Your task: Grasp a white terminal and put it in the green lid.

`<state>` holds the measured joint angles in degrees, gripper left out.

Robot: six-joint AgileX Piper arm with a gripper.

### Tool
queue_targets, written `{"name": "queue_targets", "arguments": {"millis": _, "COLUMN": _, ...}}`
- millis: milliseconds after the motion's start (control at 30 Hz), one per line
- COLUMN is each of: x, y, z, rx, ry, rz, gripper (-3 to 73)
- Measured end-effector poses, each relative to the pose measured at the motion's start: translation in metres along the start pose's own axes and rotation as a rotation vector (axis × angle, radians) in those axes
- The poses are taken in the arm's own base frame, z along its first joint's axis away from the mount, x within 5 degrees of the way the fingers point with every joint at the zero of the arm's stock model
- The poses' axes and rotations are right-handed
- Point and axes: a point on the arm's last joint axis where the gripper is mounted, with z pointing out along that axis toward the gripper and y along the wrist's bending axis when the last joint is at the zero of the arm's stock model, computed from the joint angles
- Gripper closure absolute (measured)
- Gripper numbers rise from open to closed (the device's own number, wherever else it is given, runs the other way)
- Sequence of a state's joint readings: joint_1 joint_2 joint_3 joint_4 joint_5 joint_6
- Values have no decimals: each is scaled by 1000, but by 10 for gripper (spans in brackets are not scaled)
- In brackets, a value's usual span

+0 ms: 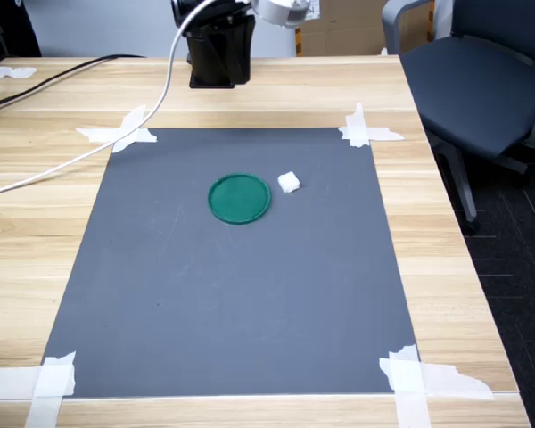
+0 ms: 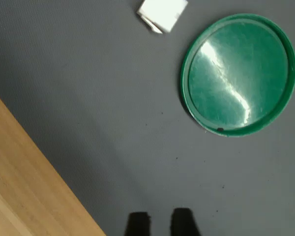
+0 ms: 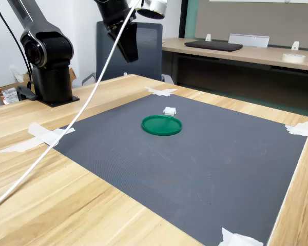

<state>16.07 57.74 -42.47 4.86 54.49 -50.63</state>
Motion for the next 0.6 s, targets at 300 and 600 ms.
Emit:
{"name": "queue_targets", "arguments": {"millis": 300, "x": -30, "y": -14, "z": 8, "rx": 6, "ry": 2, "rz": 68, "gripper": 206}}
{"name": "queue_targets", "arguments": {"millis": 600, "x": -44, "y": -30, "z": 17, "rx": 41, "ry": 13, "rz": 0, "gripper": 129}}
